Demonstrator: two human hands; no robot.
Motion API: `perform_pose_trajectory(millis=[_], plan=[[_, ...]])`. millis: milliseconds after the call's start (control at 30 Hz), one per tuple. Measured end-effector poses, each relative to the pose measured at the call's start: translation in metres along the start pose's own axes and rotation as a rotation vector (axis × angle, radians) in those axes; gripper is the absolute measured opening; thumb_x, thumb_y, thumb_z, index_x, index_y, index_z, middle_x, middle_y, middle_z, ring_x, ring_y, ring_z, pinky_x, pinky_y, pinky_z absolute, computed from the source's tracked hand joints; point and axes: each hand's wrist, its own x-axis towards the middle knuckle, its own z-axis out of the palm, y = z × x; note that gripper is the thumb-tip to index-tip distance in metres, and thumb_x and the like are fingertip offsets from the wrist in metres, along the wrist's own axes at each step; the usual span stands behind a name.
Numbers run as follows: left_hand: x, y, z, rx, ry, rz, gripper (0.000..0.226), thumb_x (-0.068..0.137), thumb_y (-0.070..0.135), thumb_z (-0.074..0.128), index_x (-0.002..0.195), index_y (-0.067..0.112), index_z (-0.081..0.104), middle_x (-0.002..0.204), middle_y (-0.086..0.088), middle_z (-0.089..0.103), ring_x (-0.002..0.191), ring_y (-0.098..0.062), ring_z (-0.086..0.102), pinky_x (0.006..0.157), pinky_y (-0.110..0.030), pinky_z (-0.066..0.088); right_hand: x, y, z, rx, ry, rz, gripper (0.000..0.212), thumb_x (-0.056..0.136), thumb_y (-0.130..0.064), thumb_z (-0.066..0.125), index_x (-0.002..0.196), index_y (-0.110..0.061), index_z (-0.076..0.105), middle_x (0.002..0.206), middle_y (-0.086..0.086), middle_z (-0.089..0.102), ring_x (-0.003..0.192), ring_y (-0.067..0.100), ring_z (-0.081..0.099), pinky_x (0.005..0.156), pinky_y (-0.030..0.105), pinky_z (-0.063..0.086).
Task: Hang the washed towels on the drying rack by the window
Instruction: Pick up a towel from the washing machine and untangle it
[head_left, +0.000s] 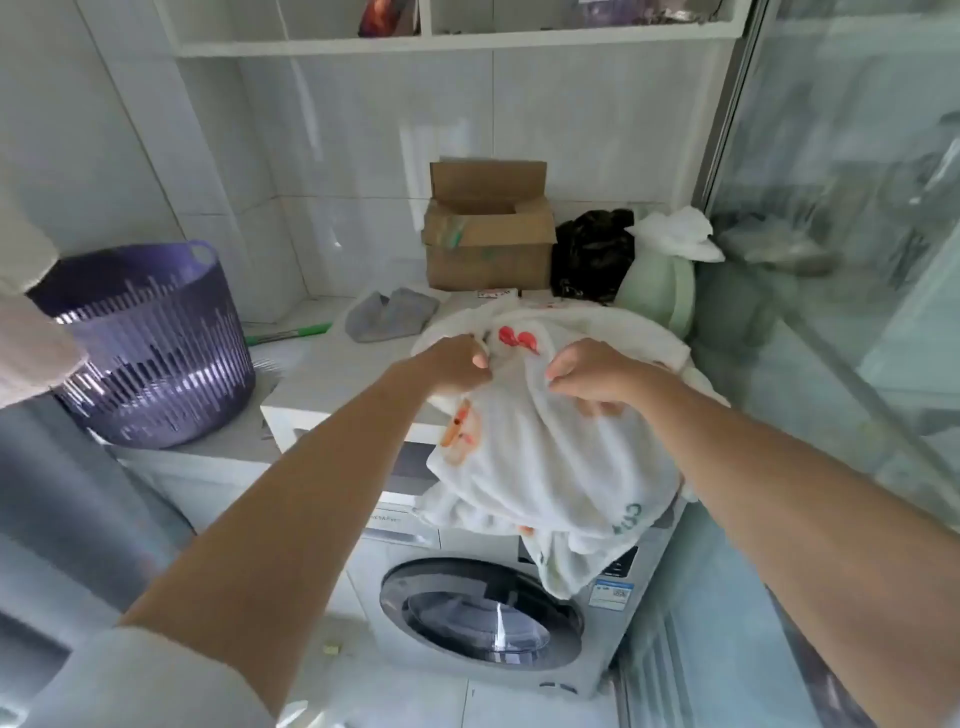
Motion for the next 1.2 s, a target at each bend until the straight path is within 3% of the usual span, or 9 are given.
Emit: perform_pose_trajectory(millis=[200, 400, 567, 633, 767, 900, 1000, 1100, 1200], plan=[[0.043, -0.016, 0.04, 0.033, -0.262, 0.164, 0.033, 0.091, 0.01, 0.051, 0.12, 0.017, 0.063, 0.131, -0.002, 0.058, 0.124, -0.019, 0.053, 0.099, -0.029, 0.045, 0.042, 0.019, 0.029, -0.124, -0.102, 0.079, 0.022, 0.077, -0.028, 0.07, 0.098, -0.023, 0.07, 0.106, -0.006, 0.069, 0.104, 0.015, 0.063, 0.093, 0.033, 0.051], [0.084, -0.042, 0.058, 0.176, -0.388, 0.178, 0.086, 0.069, 0.029, 0.081, 0.143, 0.033, 0.036, 0.147, 0.003, 0.033, 0.131, -0.024, 0.041, 0.095, -0.048, 0.051, 0.067, 0.04, 0.042, -0.206, -0.193, 0.192, 0.084, 0.062, -0.051, 0.079, 0.136, -0.029, 0.047, 0.131, -0.009, 0.048, 0.117, 0.014, 0.05, 0.093, 0.025, 0.043], [0.127, -0.06, 0.055, 0.201, -0.348, 0.274, 0.054, 0.09, 0.023, 0.059, 0.141, 0.028, 0.045, 0.15, 0.0, 0.037, 0.134, -0.023, 0.04, 0.103, -0.04, 0.045, 0.082, 0.059, 0.046, -0.279, -0.191, 0.288, 0.118, 0.04, -0.068, 0.075, 0.144, -0.04, 0.028, 0.147, -0.01, 0.036, 0.134, 0.019, 0.038, 0.109, 0.038, 0.036], [0.135, -0.061, 0.05, 0.191, -0.296, 0.304, 0.036, 0.095, 0.021, 0.051, 0.131, 0.021, 0.057, 0.138, -0.004, 0.053, 0.123, -0.022, 0.051, 0.1, -0.033, 0.044, 0.086, 0.061, 0.047, -0.288, -0.174, 0.265, 0.106, 0.051, -0.056, 0.08, 0.143, -0.038, 0.032, 0.147, -0.007, 0.039, 0.133, 0.02, 0.039, 0.109, 0.037, 0.035], [0.147, -0.057, 0.032, 0.204, -0.206, 0.358, 0.024, 0.1, 0.02, 0.039, 0.105, 0.011, 0.061, 0.093, 0.0, 0.061, 0.092, -0.025, 0.059, 0.072, -0.03, 0.043, 0.099, 0.055, 0.028, -0.335, -0.016, 0.217, 0.041, 0.077, -0.021, 0.067, 0.113, -0.039, 0.062, 0.127, -0.003, 0.05, 0.129, 0.023, 0.04, 0.098, 0.036, 0.036], [0.158, -0.038, -0.008, -0.159, -0.032, 0.33, 0.025, 0.1, 0.024, 0.035, 0.079, 0.016, 0.044, 0.075, 0.002, 0.046, 0.077, -0.019, 0.046, 0.058, -0.028, 0.031, 0.106, 0.041, -0.013, -0.164, 0.089, 0.191, 0.038, 0.091, -0.019, 0.057, 0.128, -0.014, 0.06, 0.132, 0.007, 0.057, 0.117, 0.025, 0.055, 0.089, 0.028, 0.041], [0.159, -0.028, -0.044, -0.247, -0.051, 0.279, 0.038, 0.08, 0.058, 0.061, 0.095, 0.025, 0.049, 0.081, 0.006, 0.052, 0.072, -0.017, 0.052, 0.055, -0.027, 0.039, 0.109, 0.02, -0.046, 0.02, 0.321, 0.161, 0.034, 0.1, -0.024, 0.042, 0.122, -0.006, 0.06, 0.109, 0.01, 0.064, 0.075, 0.014, 0.058, 0.061, 0.025, 0.042], [0.157, -0.017, -0.061, -0.277, -0.079, 0.3, 0.09, 0.05, 0.071, 0.075, 0.127, 0.037, 0.042, 0.112, 0.018, 0.053, 0.097, -0.01, 0.055, 0.072, -0.026, 0.047, 0.115, -0.011, -0.074, 0.107, 0.477, 0.029, 0.033, 0.102, -0.026, 0.037, 0.112, -0.008, 0.063, 0.094, -0.002, 0.06, 0.073, 0.01, 0.053, 0.06, 0.021, 0.037], [0.16, 0.0, -0.062, -0.277, -0.069, 0.399, 0.051, 0.063, 0.057, 0.076, 0.105, 0.039, 0.053, 0.101, 0.021, 0.06, 0.091, -0.002, 0.057, 0.07, -0.023, 0.046, 0.118, -0.043, -0.086, 0.364, 0.449, -0.081, 0.026, 0.101, -0.028, 0.041, 0.11, -0.023, 0.065, 0.09, -0.015, 0.059, 0.081, 0.001, 0.053, 0.064, 0.017, 0.037]])
